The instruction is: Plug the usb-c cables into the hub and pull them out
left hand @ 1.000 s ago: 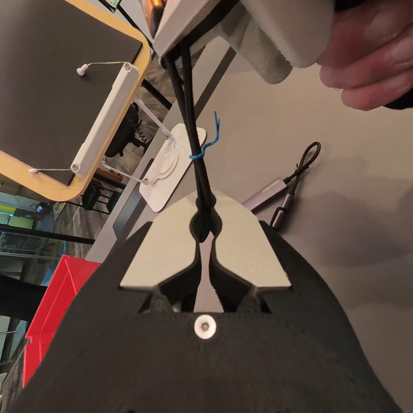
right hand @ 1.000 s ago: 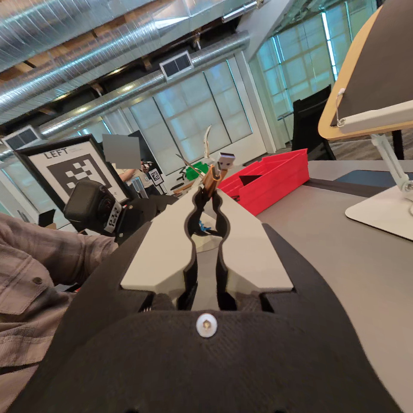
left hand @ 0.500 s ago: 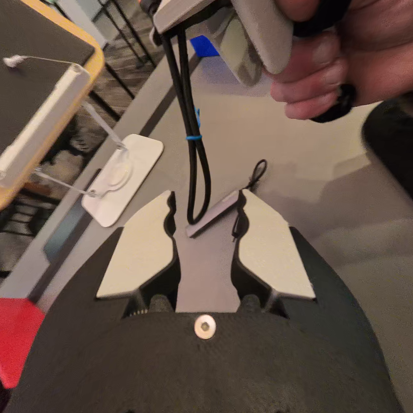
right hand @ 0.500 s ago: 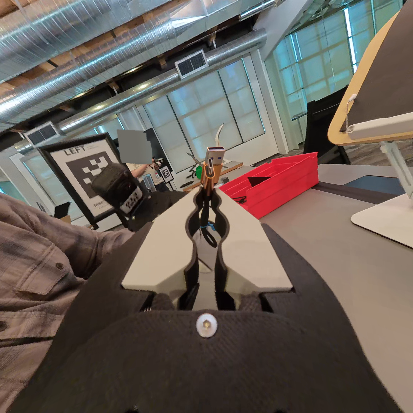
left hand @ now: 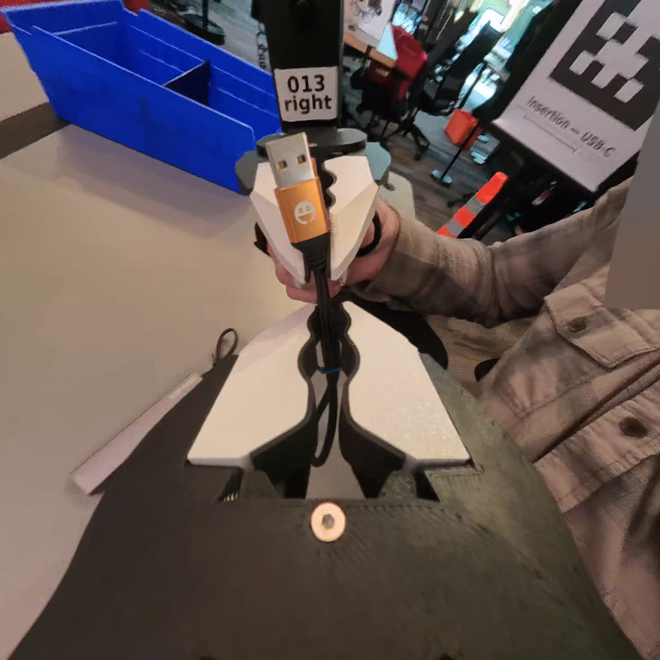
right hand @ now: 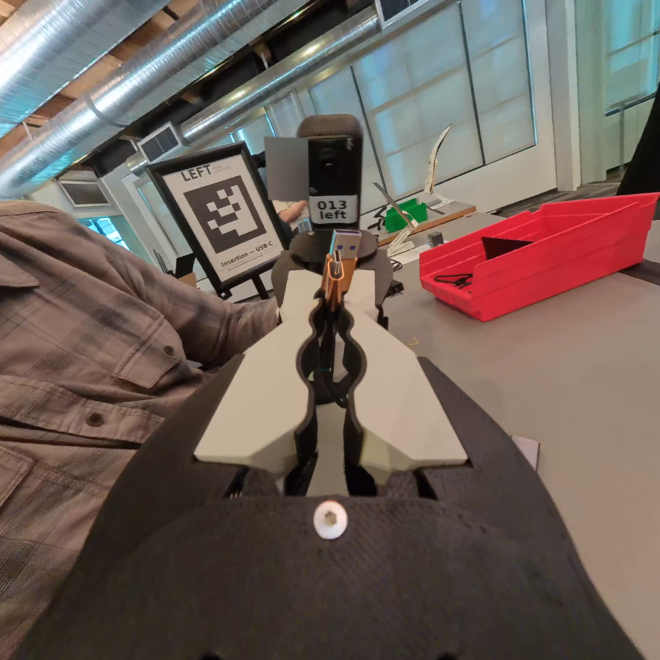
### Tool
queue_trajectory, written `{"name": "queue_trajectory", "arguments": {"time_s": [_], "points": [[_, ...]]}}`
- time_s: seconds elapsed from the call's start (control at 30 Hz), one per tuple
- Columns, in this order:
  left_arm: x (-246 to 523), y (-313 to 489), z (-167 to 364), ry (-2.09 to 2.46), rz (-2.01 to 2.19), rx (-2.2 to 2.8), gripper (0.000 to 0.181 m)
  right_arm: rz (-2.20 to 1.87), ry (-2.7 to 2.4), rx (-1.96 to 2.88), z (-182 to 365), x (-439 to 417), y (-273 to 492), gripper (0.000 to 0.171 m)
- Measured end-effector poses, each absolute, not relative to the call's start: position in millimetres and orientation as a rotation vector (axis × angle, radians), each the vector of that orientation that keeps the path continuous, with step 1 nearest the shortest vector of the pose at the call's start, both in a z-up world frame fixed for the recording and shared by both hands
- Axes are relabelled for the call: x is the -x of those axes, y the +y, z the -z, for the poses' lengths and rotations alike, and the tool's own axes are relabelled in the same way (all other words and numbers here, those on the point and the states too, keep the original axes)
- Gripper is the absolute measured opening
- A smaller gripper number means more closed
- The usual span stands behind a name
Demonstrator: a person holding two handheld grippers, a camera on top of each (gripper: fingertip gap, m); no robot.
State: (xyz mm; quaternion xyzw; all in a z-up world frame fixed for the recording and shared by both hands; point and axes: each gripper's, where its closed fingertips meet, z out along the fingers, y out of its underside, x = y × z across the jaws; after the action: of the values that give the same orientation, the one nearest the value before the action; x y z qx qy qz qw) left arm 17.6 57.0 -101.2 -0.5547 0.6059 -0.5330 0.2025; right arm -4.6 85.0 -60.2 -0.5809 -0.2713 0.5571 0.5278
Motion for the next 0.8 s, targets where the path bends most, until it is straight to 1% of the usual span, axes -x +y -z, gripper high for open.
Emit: {"name": "queue_trajectory", "arguments": {"time_s": [0.07, 0.1, 0.13, 0.27, 0.37, 0.53, 0.63, 0.7, 0.77, 0.8], "points": [[-19.4, 60.3, 102.2, 1.641, 1.523, 1.563, 0.008, -1.308, -0.632, 1.400, 62.2, 2.4, 88.4, 0.003], [-19.2, 61.4, 100.0, 1.612, 1.558, 1.560, 0.007, -1.301, -0.622, 1.393, 61.3, 0.9, 89.6, 0.005], [-18.8, 62.1, 98.4, 1.590, 1.597, 1.568, 0.005, -1.299, -0.598, 1.390, 59.8, -1.3, 91.6, 0.011], [-20.8, 69.8, 91.7, 1.497, 1.617, 1.549, 0.004, -1.273, -0.557, 1.392, 59.3, -6.7, 94.1, 0.016], [-22.7, 65.1, 93.1, 1.513, 1.628, 1.546, 0.004, -1.258, -0.544, 1.362, 56.5, -7.3, 93.2, 0.003], [-22.0, 62.8, 92.8, 1.512, 1.653, 1.536, 0.005, -1.209, -0.560, 1.387, 56.4, -5.4, 92.8, 0.002], [-21.5, 76.9, 80.7, 1.414, 1.604, 1.510, 0.020, -1.189, -0.546, 1.376, 52.3, -7.5, 93.7, 0.001], [-21.0, 83.6, 74.2, 1.397, 1.543, 1.489, 0.018, -1.193, -0.549, 1.376, 50.9, -6.8, 93.2, 0.002], [-21.6, 83.0, 72.4, 1.429, 1.494, 1.472, 0.011, -1.193, -0.540, 1.372, 49.5, -7.5, 94.3, 0.002], [-22.5, 80.4, 73.3, 1.450, 1.503, 1.476, 0.011, -1.204, -0.550, 1.371, 49.4, -6.8, 93.2, 0.003]]}}
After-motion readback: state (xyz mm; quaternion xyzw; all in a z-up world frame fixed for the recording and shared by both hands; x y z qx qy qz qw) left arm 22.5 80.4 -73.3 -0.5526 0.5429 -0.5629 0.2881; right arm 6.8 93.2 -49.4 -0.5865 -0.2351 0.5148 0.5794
